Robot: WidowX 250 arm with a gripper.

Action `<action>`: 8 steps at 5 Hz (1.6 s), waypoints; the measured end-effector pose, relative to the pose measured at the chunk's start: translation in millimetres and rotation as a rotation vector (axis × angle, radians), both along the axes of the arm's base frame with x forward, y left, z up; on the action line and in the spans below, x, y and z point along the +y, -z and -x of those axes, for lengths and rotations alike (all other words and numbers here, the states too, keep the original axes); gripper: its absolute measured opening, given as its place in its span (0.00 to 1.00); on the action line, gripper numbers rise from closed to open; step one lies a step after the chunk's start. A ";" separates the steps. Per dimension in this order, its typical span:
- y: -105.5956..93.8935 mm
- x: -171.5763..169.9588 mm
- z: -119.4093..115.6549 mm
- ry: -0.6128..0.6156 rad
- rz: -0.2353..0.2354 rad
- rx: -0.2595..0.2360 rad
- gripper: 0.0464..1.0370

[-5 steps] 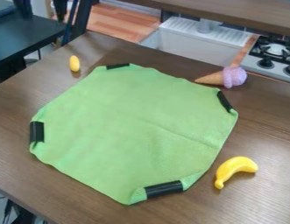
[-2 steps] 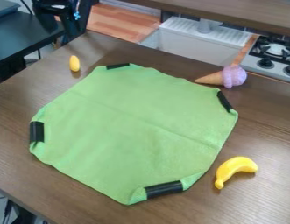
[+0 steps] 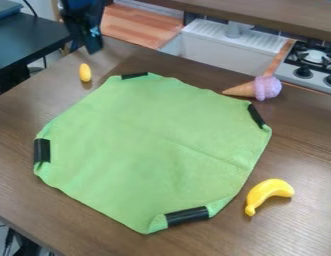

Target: Folded the cloth from left to right

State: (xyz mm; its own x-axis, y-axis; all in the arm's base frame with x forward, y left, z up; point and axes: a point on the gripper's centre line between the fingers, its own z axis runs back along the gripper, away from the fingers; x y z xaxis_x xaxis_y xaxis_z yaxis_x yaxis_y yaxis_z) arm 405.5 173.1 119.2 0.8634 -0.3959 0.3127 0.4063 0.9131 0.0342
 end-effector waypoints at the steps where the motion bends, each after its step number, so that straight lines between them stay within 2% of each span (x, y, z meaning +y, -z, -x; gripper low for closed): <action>1: 7.6 -20.4 -12.7 0.133 -0.030 -0.056 0.96; 2: 6.0 -33.4 -23.6 0.201 -0.042 -0.106 0.96; 3: 19.0 -42.1 -36.1 0.223 -0.036 -0.115 0.96; 4: 25.2 -42.3 -44.9 0.218 -0.030 -0.099 0.96; 7: 56.6 -43.0 -54.0 0.219 -0.058 -0.026 0.96; 8: 58.1 -40.9 -54.5 0.220 -0.072 -0.026 0.96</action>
